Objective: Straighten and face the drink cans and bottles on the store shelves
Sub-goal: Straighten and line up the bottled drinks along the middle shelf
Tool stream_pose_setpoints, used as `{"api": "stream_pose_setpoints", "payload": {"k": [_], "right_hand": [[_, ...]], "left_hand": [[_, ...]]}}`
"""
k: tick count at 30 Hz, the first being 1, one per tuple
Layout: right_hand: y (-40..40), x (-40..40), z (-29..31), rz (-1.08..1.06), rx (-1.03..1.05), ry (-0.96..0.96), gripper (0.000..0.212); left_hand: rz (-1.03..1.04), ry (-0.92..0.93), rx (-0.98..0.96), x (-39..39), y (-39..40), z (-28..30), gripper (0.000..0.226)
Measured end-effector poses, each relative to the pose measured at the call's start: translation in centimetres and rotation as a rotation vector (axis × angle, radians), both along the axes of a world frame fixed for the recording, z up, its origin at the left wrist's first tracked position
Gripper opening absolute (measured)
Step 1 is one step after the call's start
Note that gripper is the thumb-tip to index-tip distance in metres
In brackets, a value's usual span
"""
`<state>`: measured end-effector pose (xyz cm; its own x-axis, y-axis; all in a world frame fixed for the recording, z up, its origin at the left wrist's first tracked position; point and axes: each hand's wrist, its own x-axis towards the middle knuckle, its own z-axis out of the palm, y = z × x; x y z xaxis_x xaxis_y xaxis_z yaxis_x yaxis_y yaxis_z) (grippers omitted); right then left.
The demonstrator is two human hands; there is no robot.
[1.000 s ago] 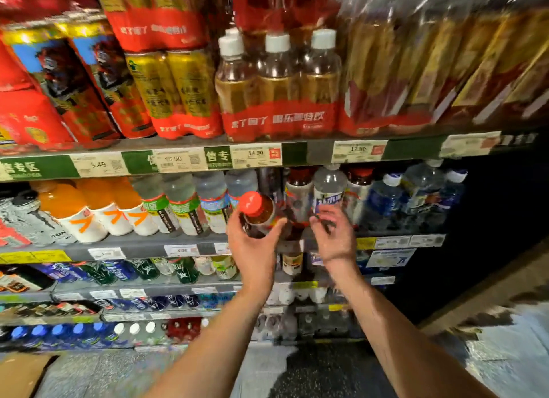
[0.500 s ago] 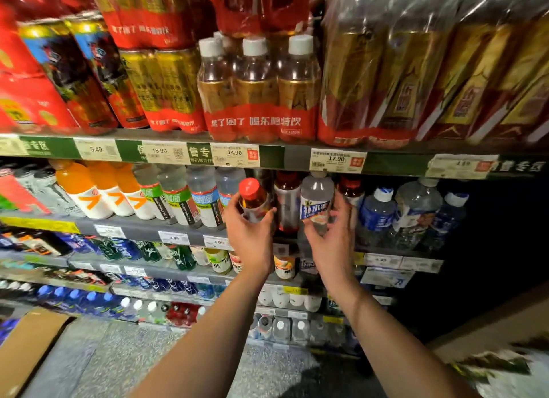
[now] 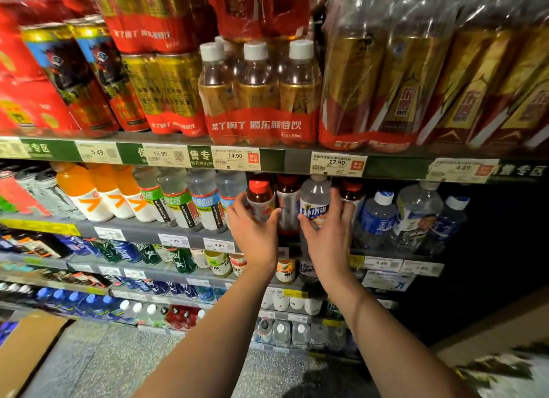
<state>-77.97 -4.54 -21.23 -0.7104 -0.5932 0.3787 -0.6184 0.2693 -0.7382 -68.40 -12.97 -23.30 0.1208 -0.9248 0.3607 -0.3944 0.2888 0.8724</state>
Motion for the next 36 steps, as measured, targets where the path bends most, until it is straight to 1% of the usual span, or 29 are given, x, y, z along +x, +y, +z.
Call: {"api": "stream_pose_setpoints", "payload": {"k": [2, 4, 10, 14, 17, 19, 21, 23, 26, 28, 30, 32, 34, 36], "right_hand": [[-0.3, 0.3, 0.1, -0.041, 0.004, 0.034, 0.081], [-0.7, 0.6, 0.1, -0.096, 0.015, 0.063, 0.084], [-2.4, 1.7, -0.5, -0.267, 0.028, 0.162, 0.087], [-3.2, 2.1, -0.6, -0.350, -0.033, 0.170, 0.079], [-3.8, 2.6, -0.3, -0.352, -0.148, 0.082, 0.072], [-4.0, 3.3, -0.5, -0.361, -0.173, 0.063, 0.072], [-3.8, 4.1, -0.8, -0.377, -0.136, 0.079, 0.081], [-3.5, 5.2, -1.2, -0.381, -0.119, 0.017, 0.092], [-2.9, 6.5, -1.5, -0.391, -0.148, -0.020, 0.093], [-2.5, 6.8, -1.7, -0.353, -0.170, -0.012, 0.093], [-2.1, 6.7, -1.8, -0.305, -0.171, -0.059, 0.093], [-1.5, 6.6, -2.0, -0.289, -0.203, -0.124, 0.090], [-0.7, 6.4, -2.0, -0.326, -0.267, -0.209, 0.084], [0.5, 6.5, -2.0, -0.370, -0.362, -0.278, 0.076]], "left_hand": [[-0.004, 0.038, -0.009, 0.4, 0.0, -0.1, 0.069], [-0.023, 0.036, -0.009, 0.7, -0.2, -0.1, 0.063], [-0.137, 0.055, -0.001, 1.9, -0.8, -0.5, 0.060], [-0.204, 0.049, 0.015, 3.0, -1.0, -0.8, 0.054], [-0.272, 0.034, 0.015, 4.1, -1.1, -1.6, 0.049], [-0.327, 0.040, 0.015, 4.7, -1.3, -2.1, 0.047], [-0.389, 0.073, 0.057, 5.2, -1.7, -2.3, 0.046], [-0.444, 0.097, 0.102, 5.5, -2.0, -2.5, 0.045], [-0.484, 0.105, 0.116, 5.8, -2.6, -2.2, 0.044], [-0.495, 0.124, 0.129, 5.8, -2.6, -1.9, 0.041], [-0.515, 0.164, 0.109, 5.9, -2.1, -1.7, 0.038], [-0.581, 0.255, 0.100, 5.9, -1.4, -1.7, 0.038], [-0.666, 0.354, 0.183, 5.8, -0.7, -1.5, 0.038], [-0.724, 0.412, 0.234, 5.3, -0.1, -1.3, 0.028]]}}
